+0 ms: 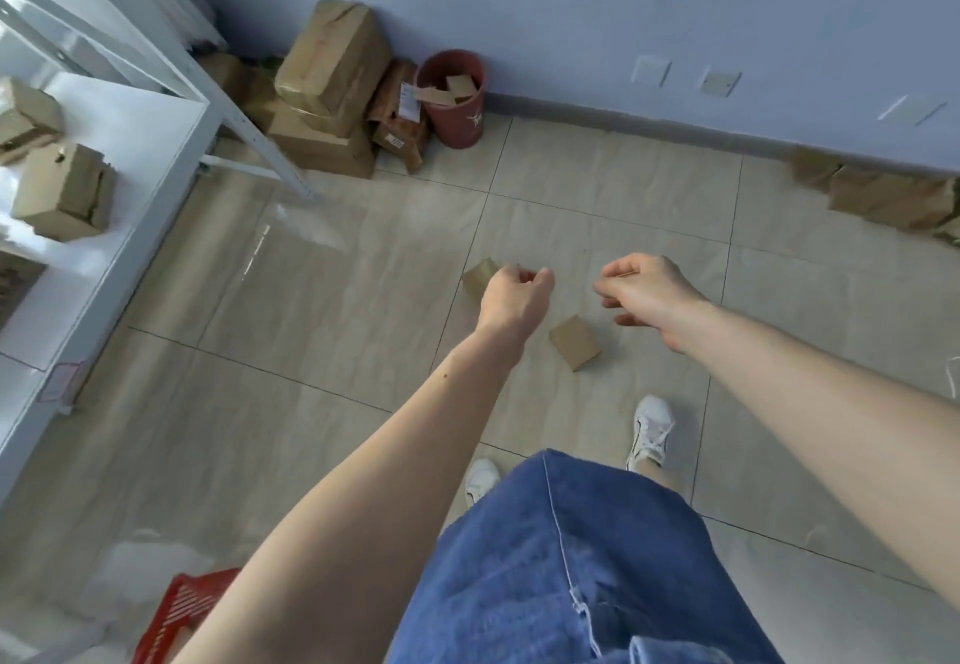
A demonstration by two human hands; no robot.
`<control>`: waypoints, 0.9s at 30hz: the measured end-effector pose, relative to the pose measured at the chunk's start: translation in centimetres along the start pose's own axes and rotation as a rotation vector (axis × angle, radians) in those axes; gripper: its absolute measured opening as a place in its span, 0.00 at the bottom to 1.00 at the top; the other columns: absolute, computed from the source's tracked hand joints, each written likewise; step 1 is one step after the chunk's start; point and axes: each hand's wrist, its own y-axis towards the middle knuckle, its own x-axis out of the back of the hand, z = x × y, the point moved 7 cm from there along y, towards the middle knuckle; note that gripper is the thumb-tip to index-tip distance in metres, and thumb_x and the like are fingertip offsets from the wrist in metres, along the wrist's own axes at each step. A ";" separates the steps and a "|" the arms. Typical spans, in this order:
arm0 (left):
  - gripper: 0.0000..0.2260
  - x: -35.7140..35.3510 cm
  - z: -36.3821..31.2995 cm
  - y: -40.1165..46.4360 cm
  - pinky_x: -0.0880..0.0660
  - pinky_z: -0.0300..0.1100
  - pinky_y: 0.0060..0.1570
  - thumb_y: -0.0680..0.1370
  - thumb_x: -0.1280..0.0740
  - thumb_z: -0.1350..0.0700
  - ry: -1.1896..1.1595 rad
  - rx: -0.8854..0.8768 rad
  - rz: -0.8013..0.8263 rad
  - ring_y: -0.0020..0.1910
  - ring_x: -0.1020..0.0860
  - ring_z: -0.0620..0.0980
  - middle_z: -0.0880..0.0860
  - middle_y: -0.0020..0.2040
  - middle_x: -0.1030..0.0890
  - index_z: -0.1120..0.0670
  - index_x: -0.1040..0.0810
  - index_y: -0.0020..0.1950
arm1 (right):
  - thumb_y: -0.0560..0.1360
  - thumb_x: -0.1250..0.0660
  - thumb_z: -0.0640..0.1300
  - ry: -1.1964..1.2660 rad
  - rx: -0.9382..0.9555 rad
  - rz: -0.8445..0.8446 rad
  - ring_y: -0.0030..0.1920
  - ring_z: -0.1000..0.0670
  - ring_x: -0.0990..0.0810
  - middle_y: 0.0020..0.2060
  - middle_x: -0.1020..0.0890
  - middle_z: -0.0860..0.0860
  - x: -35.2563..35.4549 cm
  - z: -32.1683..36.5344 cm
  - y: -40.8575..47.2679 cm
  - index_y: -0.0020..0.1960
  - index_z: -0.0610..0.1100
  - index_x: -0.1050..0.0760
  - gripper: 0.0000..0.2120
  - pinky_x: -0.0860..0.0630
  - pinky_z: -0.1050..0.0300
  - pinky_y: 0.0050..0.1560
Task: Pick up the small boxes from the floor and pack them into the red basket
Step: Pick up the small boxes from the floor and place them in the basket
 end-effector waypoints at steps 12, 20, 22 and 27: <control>0.09 -9.0 3.4 9.9 0.29 0.44 0.44 0.75 0.38 0.50 -0.215 0.276 -0.233 0.41 0.28 0.52 0.51 0.41 0.24 0.55 0.25 0.44 | 0.72 0.31 0.42 -0.434 0.026 0.281 0.53 0.44 0.19 0.52 0.18 0.44 2.8 -1.1 18.1 0.55 0.45 0.25 0.12 0.22 0.47 0.57; 0.12 -17.0 15.3 19.9 0.27 0.47 0.54 0.79 0.38 0.49 -0.152 0.395 -0.251 0.53 0.23 0.56 0.53 0.52 0.20 0.56 0.23 0.55 | 0.71 0.31 0.46 -0.502 -0.056 0.302 0.58 0.44 0.19 0.56 0.18 0.44 -2.0 -12.6 31.9 0.53 0.48 0.27 0.12 0.23 0.42 0.62; 0.16 -19.6 19.1 22.8 0.27 0.49 0.61 0.80 0.38 0.50 -0.129 0.400 -0.244 0.61 0.24 0.57 0.55 0.59 0.20 0.58 0.24 0.63 | 0.72 0.31 0.46 -0.533 -0.071 0.312 0.56 0.45 0.20 0.57 0.18 0.44 -3.5 -17.3 35.5 0.56 0.47 0.26 0.13 0.23 0.43 0.61; 0.25 -26.9 29.5 30.4 0.33 0.51 0.70 0.81 0.40 0.49 -0.144 0.425 -0.138 0.71 0.30 0.56 0.58 0.73 0.30 0.57 0.36 0.76 | 0.76 0.32 0.46 -0.646 -0.129 0.361 0.62 0.45 0.22 0.62 0.21 0.44 -6.8 -29.5 44.0 0.67 0.41 0.29 0.21 0.28 0.49 0.66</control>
